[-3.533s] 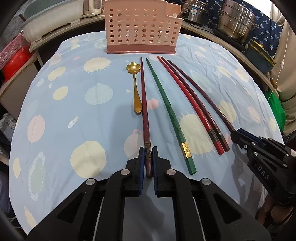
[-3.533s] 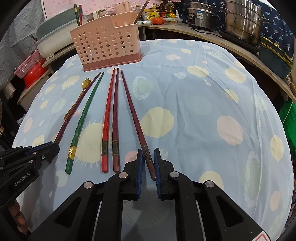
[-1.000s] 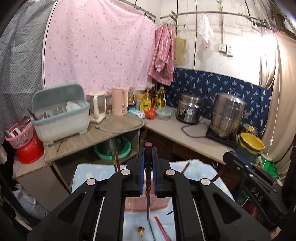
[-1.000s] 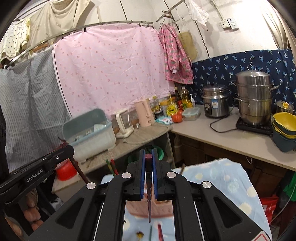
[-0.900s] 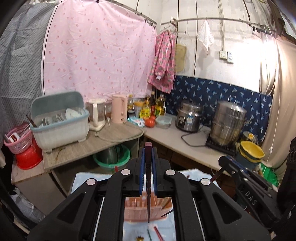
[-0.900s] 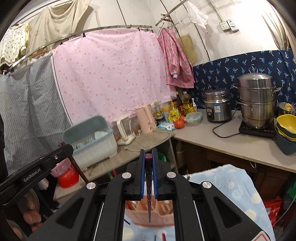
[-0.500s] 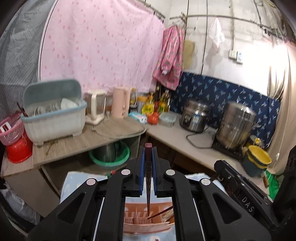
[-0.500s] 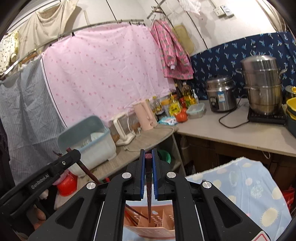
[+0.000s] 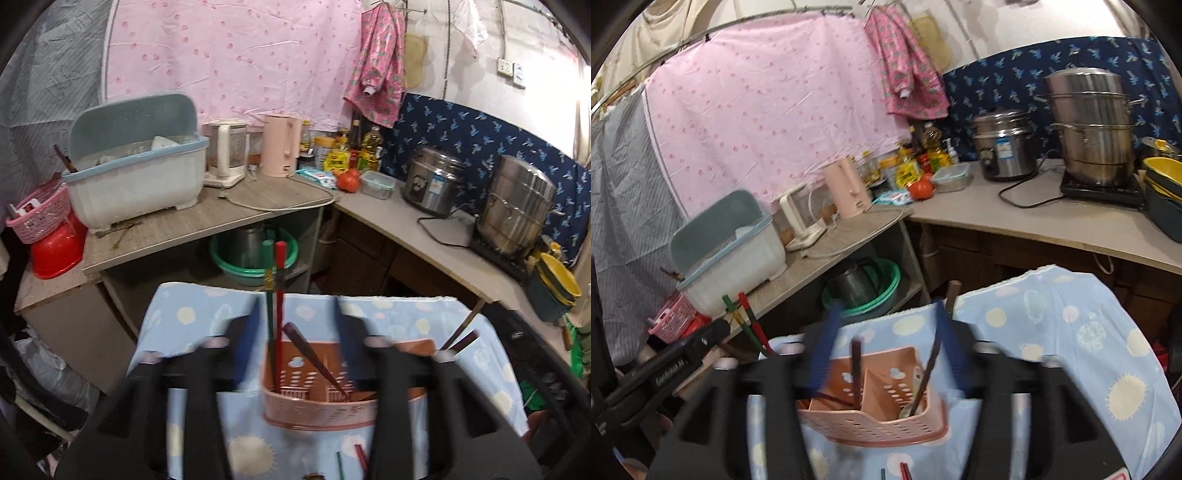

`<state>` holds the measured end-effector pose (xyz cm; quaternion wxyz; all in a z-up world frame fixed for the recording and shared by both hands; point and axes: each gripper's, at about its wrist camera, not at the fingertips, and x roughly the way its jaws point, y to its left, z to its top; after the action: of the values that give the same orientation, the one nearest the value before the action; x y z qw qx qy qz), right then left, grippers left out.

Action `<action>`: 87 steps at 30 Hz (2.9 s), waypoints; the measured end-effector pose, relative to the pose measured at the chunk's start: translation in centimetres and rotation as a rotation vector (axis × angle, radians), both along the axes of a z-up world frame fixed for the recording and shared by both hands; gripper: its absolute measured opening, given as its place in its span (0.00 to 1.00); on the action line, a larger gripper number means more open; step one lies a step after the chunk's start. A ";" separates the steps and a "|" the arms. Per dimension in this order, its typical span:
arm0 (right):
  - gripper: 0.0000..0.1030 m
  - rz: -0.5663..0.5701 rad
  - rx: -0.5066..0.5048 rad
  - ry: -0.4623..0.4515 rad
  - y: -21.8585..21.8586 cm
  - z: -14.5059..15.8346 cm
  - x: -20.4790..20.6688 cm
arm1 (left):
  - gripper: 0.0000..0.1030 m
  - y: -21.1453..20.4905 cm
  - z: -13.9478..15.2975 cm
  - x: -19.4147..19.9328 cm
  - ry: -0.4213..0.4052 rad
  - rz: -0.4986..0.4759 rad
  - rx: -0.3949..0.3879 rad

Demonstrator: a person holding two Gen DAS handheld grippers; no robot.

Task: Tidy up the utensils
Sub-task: 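Open left tool over the caddy while right tool releases its chopstick, then withdraw both tools from the caddy back toward the remaining utensils, then move left tool to the green chopstick while right tool approaches a red chopstick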

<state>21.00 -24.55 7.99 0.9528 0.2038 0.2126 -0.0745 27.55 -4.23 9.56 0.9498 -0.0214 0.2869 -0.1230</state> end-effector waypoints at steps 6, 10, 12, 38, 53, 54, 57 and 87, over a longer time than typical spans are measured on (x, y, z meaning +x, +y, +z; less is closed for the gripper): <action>0.63 0.001 -0.028 -0.001 0.5 0.4 -2.4 | 0.61 0.1 -0.6 -2.2 -0.012 0.028 0.060; 0.63 0.013 -0.034 0.009 1.2 0.3 -3.8 | 0.61 -0.3 -0.7 -3.8 -0.020 0.026 0.099; 0.63 0.020 -0.036 0.011 1.6 0.3 -4.6 | 0.61 -0.4 -0.7 -4.6 -0.020 0.025 0.110; 0.63 0.091 -0.103 0.069 5.3 -1.6 -12.7 | 0.61 -0.6 -2.9 -11.3 0.035 -0.012 0.148; 0.63 0.100 -0.108 0.183 5.5 -6.0 -16.5 | 0.61 0.3 -7.9 -14.5 0.141 -0.029 0.169; 0.63 0.100 -0.107 0.198 5.4 -6.5 -16.7 | 0.61 0.4 -8.4 -14.7 0.152 -0.030 0.172; 0.63 0.093 -0.100 0.237 5.0 -8.1 -17.2 | 0.61 0.7 -9.9 -15.0 0.181 -0.031 0.188; 0.40 0.152 -0.150 0.475 5.6 -17.7 -20.4 | 0.61 -1.5 -19.0 -21.2 0.407 -0.172 0.203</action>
<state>0.63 -18.92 -9.75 0.8915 0.0925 0.4389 -0.0641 6.33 -5.71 -9.40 0.8556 0.0745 0.4842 -0.1670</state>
